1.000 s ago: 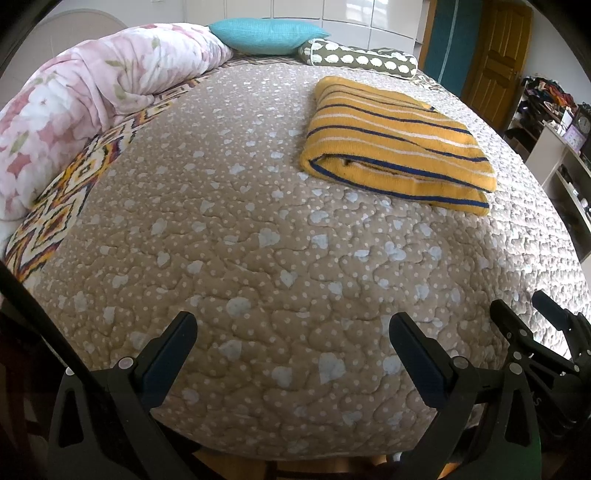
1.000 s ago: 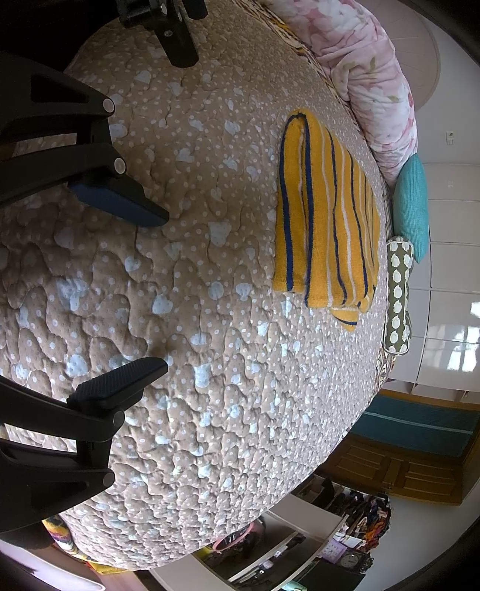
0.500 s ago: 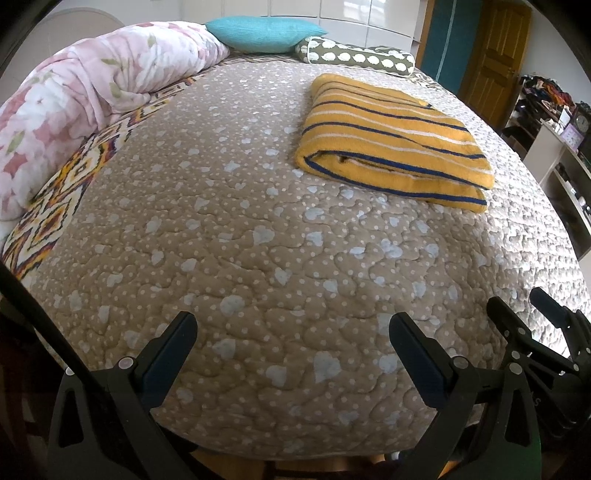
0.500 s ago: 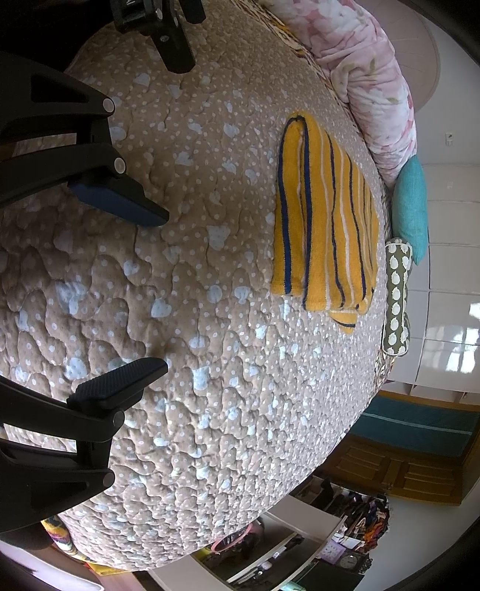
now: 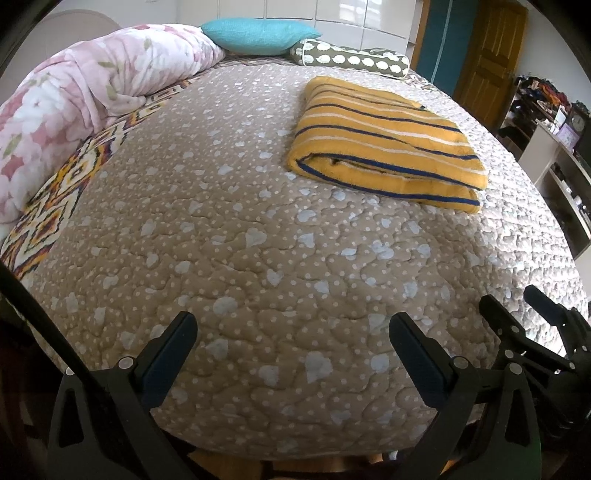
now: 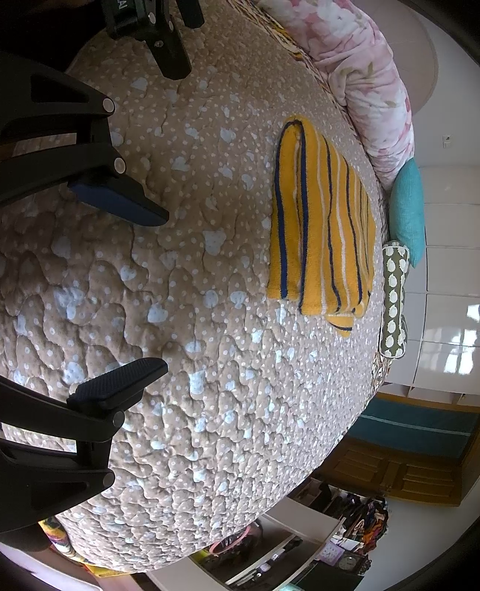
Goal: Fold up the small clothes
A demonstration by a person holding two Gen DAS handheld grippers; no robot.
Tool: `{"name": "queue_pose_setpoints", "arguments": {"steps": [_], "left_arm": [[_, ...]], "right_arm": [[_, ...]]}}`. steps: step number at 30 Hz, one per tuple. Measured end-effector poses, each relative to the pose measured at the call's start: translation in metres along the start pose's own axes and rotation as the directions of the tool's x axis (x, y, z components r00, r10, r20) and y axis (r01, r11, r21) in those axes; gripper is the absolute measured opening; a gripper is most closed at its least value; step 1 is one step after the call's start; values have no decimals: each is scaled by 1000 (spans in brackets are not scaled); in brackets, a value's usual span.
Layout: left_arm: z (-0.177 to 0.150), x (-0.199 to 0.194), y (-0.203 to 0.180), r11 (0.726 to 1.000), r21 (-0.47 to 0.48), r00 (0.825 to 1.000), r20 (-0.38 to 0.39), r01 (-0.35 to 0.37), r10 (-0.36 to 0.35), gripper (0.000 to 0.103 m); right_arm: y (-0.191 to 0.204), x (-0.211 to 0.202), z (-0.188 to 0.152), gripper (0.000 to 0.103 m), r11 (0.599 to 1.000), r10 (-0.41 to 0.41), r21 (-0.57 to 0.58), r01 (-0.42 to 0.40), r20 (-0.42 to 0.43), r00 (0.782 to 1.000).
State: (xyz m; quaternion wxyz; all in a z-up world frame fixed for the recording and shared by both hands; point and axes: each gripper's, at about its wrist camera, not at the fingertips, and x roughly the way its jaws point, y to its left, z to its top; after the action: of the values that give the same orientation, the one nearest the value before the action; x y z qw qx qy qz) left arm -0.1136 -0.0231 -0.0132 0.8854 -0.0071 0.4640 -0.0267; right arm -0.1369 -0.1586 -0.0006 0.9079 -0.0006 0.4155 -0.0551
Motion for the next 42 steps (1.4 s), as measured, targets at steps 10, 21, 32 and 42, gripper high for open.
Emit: {"name": "queue_pose_setpoints", "arguments": {"steps": [10, 21, 32, 42], "left_arm": [[0, -3, -2, 1000, 5, 1000, 13, 11, -11, 103], [1, -16, -4, 1000, 6, 997, 75, 9, -10, 103], [3, -48, -8, 1000, 13, 967, 254, -27, 23, 103], [2, -37, -6, 1000, -2, 980, 197, -29, 29, 103]], "right_arm": [[0, -1, 0, 78, 1000, -1, 6, 1, 4, 1000], [2, -12, 0, 79, 1000, -8, 29, 6, 56, 998], [1, -19, 2, 79, 998, -21, 57, 16, 94, 995], [2, -16, 0, 80, 999, -14, 47, 10, 86, 996]]}}
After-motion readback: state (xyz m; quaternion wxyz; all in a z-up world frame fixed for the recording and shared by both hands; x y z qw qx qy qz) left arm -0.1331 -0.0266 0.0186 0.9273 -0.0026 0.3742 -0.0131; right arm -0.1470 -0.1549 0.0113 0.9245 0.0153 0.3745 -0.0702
